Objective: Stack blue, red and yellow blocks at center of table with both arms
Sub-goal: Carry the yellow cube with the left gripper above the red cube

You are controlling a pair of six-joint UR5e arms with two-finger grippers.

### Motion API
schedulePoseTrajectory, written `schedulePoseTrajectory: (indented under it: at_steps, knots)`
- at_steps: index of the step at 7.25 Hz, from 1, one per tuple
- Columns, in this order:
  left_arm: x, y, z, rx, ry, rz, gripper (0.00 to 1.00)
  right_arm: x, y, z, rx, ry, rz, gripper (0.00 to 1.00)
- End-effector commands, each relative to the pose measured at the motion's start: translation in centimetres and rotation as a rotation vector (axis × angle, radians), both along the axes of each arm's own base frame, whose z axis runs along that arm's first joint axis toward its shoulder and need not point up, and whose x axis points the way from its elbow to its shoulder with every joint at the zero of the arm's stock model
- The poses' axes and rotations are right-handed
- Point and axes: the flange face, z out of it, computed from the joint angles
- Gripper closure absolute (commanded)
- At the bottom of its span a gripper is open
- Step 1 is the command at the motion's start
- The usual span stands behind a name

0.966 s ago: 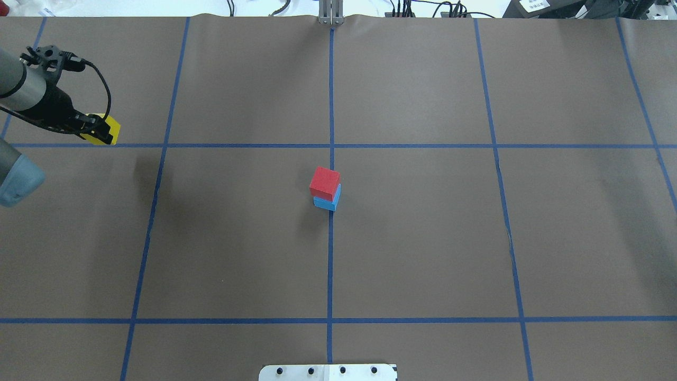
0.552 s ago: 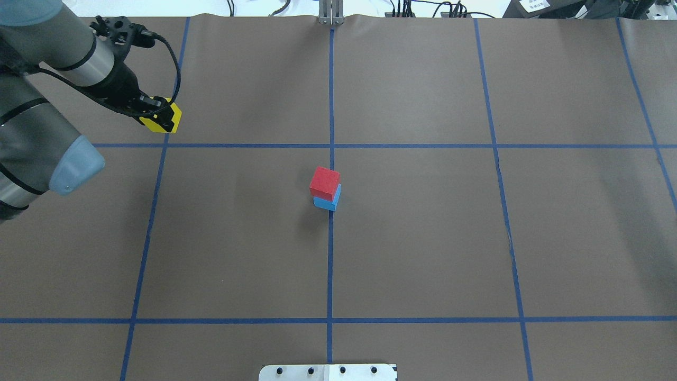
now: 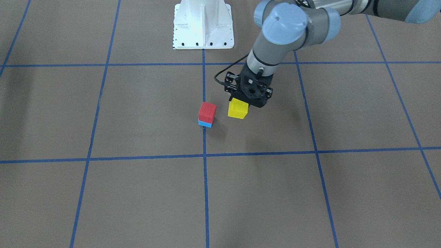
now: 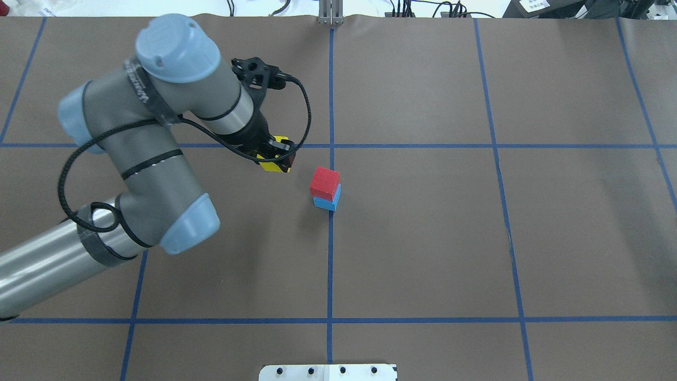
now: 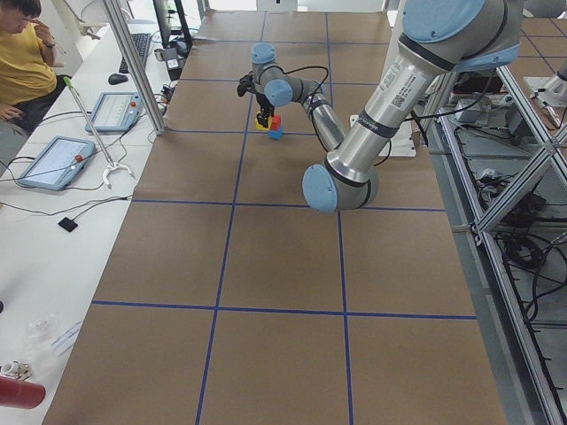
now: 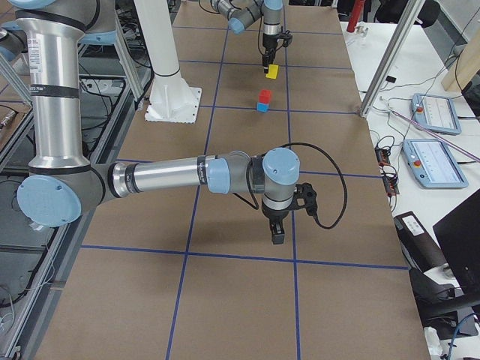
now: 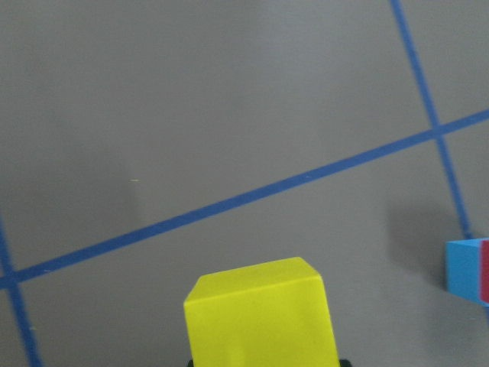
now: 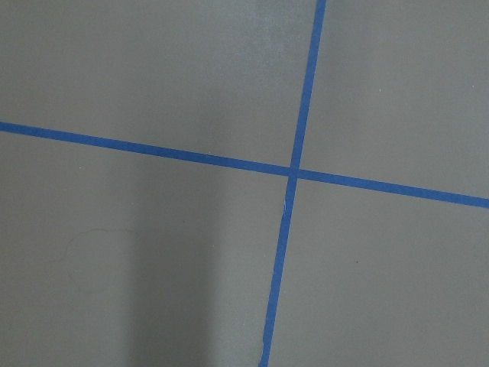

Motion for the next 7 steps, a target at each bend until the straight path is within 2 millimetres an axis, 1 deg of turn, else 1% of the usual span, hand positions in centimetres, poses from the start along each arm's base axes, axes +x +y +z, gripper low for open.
schedulePoseTrajectory:
  at_steps: [1,2,3,4,5,6,7]
  knots:
    - [4.9,0.4,-3.9,0.023,-0.018,-0.005,1.00,0.0,0.0,-0.1,0.001,0.000,0.000,0.00]
    - [5.0,0.5,-4.6,0.033,-0.011,-0.006,1.00,0.0,0.1,0.0,0.000,0.000,0.000,0.00]
    - [5.6,0.9,-5.0,0.057,-0.020,-0.016,1.00,0.0,0.0,-0.1,0.001,0.000,0.000,0.00]
    - [6.1,1.1,-4.6,0.116,-0.045,-0.013,1.00,0.0,0.0,-0.1,0.003,0.000,0.000,0.00]
    - [6.9,1.8,-3.9,0.121,-0.056,-0.001,1.00,0.0,0.0,-0.1,0.003,0.000,0.000,0.00]
    - [7.4,2.1,-3.5,0.117,-0.063,0.008,1.00,0.0,0.0,-0.1,0.003,0.000,0.000,0.00]
    - [7.5,2.1,-3.4,0.116,-0.065,0.010,1.00,0.0,0.0,-0.1,0.003,0.000,0.000,0.00]
